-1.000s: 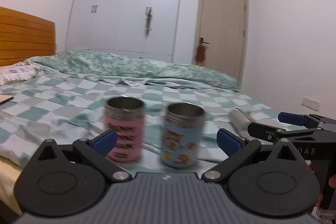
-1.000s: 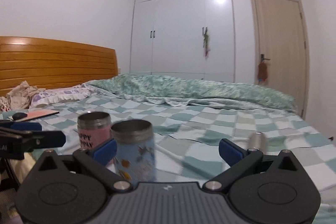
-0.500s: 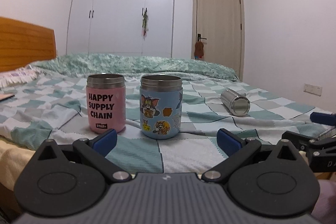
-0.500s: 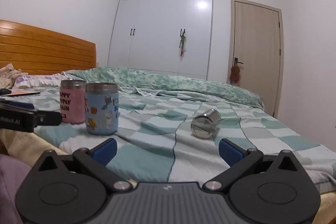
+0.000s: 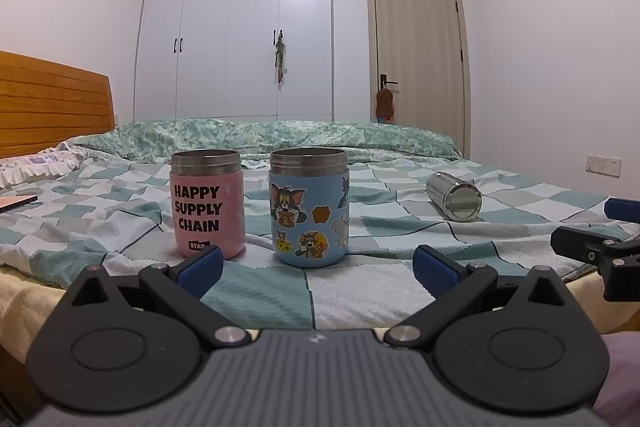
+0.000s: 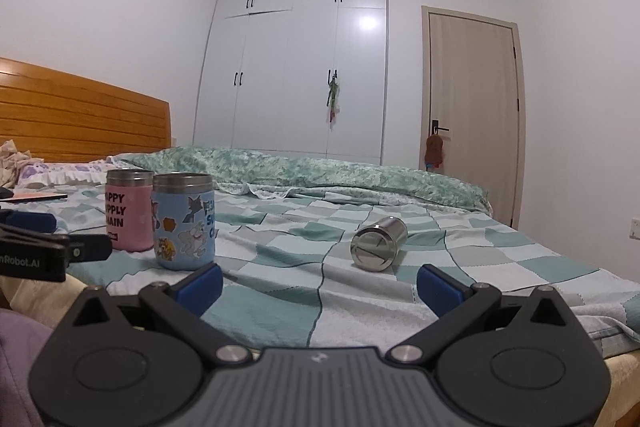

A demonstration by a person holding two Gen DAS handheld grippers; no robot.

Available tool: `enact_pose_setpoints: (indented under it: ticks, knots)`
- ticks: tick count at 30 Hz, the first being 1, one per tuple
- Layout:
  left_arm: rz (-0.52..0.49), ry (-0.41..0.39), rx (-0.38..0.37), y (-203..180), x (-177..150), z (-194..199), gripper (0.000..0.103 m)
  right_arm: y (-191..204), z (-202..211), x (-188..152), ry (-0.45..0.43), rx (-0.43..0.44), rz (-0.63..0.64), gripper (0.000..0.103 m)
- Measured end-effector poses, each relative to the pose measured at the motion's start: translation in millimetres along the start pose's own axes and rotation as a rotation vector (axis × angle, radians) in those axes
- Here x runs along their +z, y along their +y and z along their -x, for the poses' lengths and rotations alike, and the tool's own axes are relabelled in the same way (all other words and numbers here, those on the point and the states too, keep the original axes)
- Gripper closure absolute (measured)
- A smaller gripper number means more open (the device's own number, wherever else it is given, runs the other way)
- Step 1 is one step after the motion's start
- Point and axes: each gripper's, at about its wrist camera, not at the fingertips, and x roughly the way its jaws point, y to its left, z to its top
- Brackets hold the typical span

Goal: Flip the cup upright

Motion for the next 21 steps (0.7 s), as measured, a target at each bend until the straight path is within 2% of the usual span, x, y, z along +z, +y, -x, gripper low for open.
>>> enact_pose_setpoints:
  ticks: [21]
  knots:
    - [0.004, -0.009, -0.004, 0.4, 0.0, 3.3, 0.000, 3.6, 0.4, -0.5, -0.005, 0.004, 0.016, 0.000]
